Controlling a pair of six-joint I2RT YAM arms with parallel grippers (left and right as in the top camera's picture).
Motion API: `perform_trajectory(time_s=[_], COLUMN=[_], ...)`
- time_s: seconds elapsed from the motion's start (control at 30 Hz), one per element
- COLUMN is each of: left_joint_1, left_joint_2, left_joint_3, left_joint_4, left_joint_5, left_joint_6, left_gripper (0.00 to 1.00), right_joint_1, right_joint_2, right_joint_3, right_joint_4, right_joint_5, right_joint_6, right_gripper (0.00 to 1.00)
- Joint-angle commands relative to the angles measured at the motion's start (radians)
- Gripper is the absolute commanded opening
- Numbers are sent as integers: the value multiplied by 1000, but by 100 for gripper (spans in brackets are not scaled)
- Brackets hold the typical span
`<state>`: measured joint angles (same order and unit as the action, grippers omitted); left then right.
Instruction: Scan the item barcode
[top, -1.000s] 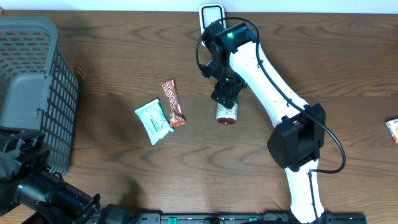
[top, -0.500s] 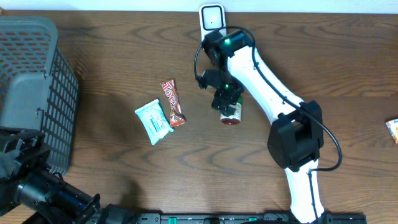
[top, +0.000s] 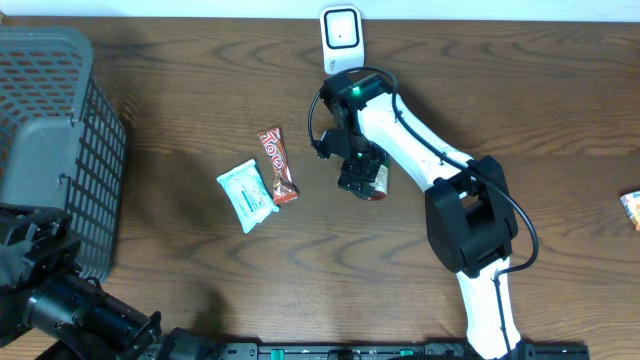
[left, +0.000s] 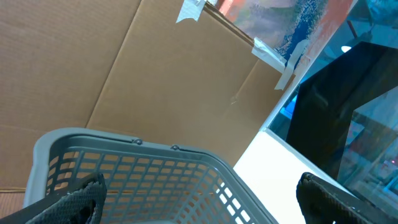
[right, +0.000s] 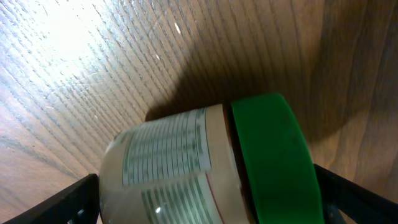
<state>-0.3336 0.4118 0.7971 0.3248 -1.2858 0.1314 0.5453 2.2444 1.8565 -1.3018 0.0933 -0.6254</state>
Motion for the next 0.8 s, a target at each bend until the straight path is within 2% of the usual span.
perform_trajectory(time_s=[0.0, 0.23, 0.73, 0.77], left_joint_1=[5, 5, 5, 5], left_joint_2=[-7, -7, -7, -7], left_joint_3=[7, 7, 7, 7], left_joint_4=[5, 5, 5, 5], left_joint_5=[-10, -10, -10, -10], left_joint_6=[6, 6, 6, 6], left_gripper=[98, 98, 98, 98], right_joint_1=[7, 6, 6, 5], right_joint_2=[-17, -17, -17, -17], right_joint_3=[-6, -23, -121, -122], right_joint_4=[-2, -9, 109, 110], right_joint_5=[5, 2, 6, 6], right_joint_6=[-18, -7, 5, 16], right_gripper=[99, 99, 99, 95])
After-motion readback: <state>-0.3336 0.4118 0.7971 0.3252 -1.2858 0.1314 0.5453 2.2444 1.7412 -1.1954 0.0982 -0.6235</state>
